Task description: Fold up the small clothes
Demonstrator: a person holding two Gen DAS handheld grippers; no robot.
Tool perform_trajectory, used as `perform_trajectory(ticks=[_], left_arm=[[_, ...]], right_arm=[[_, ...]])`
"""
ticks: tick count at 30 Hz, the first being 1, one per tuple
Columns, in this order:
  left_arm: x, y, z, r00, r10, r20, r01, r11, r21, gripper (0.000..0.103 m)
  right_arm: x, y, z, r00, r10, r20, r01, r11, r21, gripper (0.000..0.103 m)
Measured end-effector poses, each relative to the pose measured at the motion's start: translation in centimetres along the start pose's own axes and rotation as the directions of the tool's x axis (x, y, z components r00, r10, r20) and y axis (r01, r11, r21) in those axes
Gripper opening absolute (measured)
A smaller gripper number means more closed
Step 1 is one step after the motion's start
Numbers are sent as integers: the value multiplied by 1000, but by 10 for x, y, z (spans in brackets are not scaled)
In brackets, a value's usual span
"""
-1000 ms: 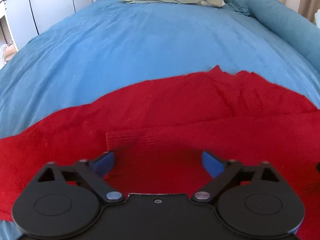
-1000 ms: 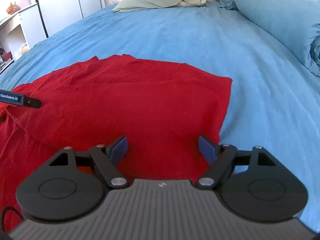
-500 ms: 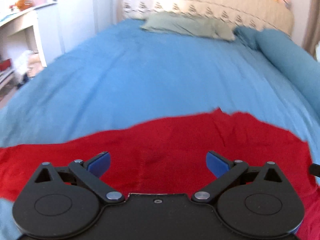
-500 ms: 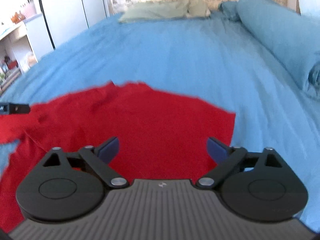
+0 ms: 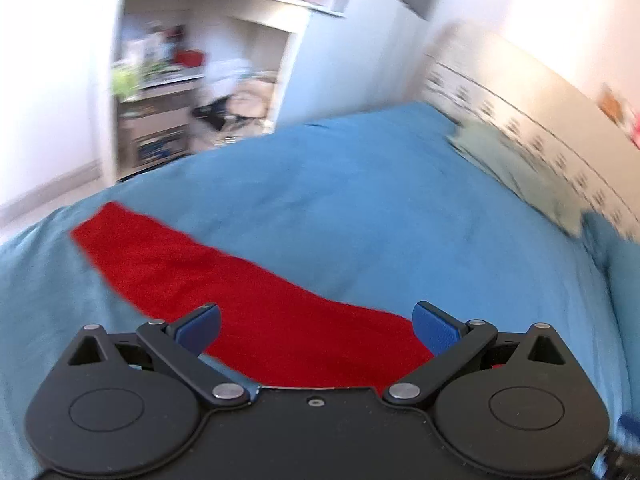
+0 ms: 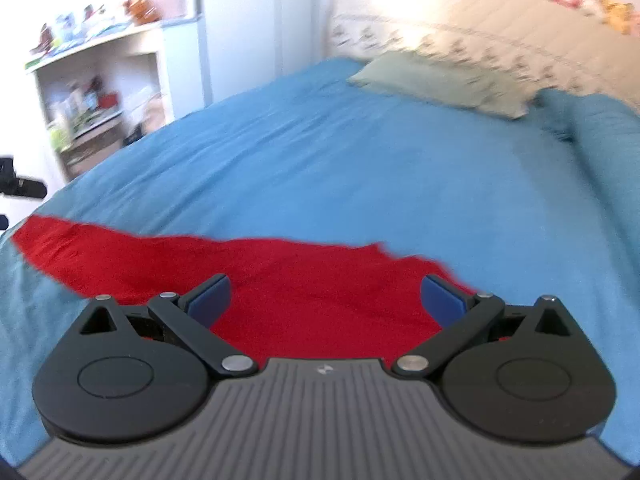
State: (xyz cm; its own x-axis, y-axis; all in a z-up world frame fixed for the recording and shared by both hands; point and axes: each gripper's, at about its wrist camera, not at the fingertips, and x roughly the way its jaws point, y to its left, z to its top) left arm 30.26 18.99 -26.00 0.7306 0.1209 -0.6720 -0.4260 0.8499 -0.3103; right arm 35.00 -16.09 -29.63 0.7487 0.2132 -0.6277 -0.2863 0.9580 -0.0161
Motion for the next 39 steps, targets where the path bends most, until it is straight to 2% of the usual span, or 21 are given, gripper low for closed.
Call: perform_trajectory(ticks=[5, 10, 12, 16, 19, 21, 24, 27, 29, 33, 36, 39], left_arm=[[16, 74, 17, 998, 59, -11, -60, 989, -135, 103], [44, 143, 24, 995, 95, -24, -98, 959, -266, 101], [58, 160, 25, 994, 103, -33, -108, 950, -292, 96], [88, 188, 26, 995, 83, -57, -97, 939, -330, 80], [101, 199, 26, 993, 100, -61, -115, 929, -351, 68], [105, 204, 27, 993, 110, -43, -118, 923, -366, 67], [111, 205, 31, 991, 127, -30, -129, 928, -349, 60], [117, 202, 37, 986, 166, -33, -168, 933, -319, 38], [122, 201, 39, 979, 197, -44, -201, 930, -306, 3], [125, 195, 41, 971, 233, -50, -238, 930, -280, 4], [120, 181, 46, 972, 232, -27, -232, 944, -235, 3], [110, 156, 55, 976, 217, 11, -213, 965, -151, 3]], right_arm=[[35, 74, 5, 994, 92, -54, -94, 995, -21, 103], [68, 136, 4, 983, 149, -105, -154, 987, -41, 103], [83, 156, 3, 977, 173, -122, -180, 983, -47, 103], [106, 187, -2, 973, 184, -141, -197, 977, -81, 103], [115, 203, -6, 967, 202, -157, -219, 971, -100, 103], [119, 208, -9, 962, 218, -163, -236, 967, -100, 103], [122, 213, -10, 959, 231, -166, -250, 963, -103, 103], [123, 212, -10, 958, 235, -166, -253, 963, -94, 103], [120, 209, -10, 959, 235, -161, -250, 964, -86, 103], [116, 200, -10, 964, 224, -146, -236, 970, -66, 103], [112, 189, -10, 968, 214, -133, -221, 974, -45, 103], [107, 174, -9, 974, 192, -124, -196, 980, -21, 103]])
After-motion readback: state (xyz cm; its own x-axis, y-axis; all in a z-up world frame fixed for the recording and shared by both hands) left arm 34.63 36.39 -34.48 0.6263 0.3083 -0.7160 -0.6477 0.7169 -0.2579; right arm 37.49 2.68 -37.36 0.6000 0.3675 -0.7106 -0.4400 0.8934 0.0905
